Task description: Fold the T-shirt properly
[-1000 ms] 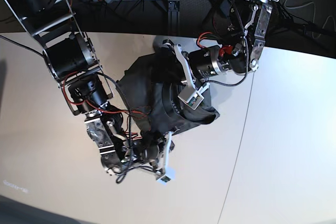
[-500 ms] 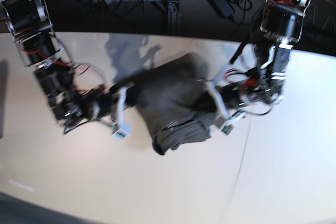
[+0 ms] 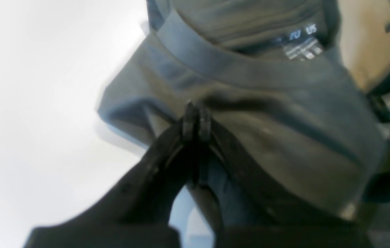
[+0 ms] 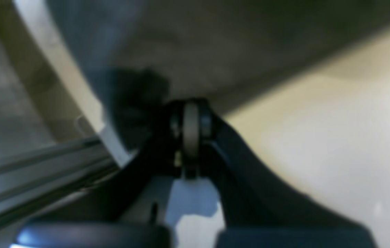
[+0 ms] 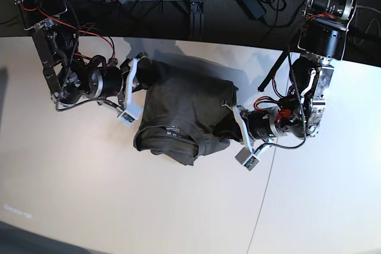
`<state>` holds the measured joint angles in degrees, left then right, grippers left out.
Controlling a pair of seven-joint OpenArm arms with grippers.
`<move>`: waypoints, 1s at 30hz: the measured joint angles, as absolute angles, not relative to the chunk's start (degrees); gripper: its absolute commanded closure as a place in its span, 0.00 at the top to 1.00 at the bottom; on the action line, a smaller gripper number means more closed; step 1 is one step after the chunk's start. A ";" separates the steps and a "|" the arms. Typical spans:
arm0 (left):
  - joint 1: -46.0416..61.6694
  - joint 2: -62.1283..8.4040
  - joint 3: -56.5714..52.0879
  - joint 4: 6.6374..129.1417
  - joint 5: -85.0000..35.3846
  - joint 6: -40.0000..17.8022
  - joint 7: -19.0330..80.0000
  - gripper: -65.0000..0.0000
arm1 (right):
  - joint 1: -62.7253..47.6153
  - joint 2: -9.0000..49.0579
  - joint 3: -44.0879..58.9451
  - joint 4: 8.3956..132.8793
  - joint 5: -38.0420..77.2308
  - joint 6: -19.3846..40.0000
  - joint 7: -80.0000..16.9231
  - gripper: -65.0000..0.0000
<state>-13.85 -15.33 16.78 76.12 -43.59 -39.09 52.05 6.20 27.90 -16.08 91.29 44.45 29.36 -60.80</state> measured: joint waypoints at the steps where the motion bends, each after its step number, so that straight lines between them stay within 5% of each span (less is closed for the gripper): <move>1: -13.85 -16.03 16.60 77.65 -47.13 -39.09 54.02 0.00 | 5.37 28.77 -14.48 92.03 44.18 29.36 -60.82 0.00; 10: -6.24 -25.28 16.29 96.44 -57.01 -39.09 62.65 0.00 | -7.18 33.21 -3.64 100.53 44.58 29.34 -60.95 0.00; 21: 23.75 -28.77 1.06 111.79 -56.88 -39.18 62.87 0.00 | -35.05 33.63 13.28 114.13 47.62 29.36 -62.70 0.00; 30: 41.12 -28.56 -5.45 106.21 -46.78 -39.09 51.75 0.00 | -52.51 33.28 15.22 107.96 45.10 29.36 -56.64 0.00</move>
<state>41.12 -28.56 -5.45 106.21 -46.78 -39.09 51.75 -52.51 33.28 15.22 107.96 45.10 29.36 -56.64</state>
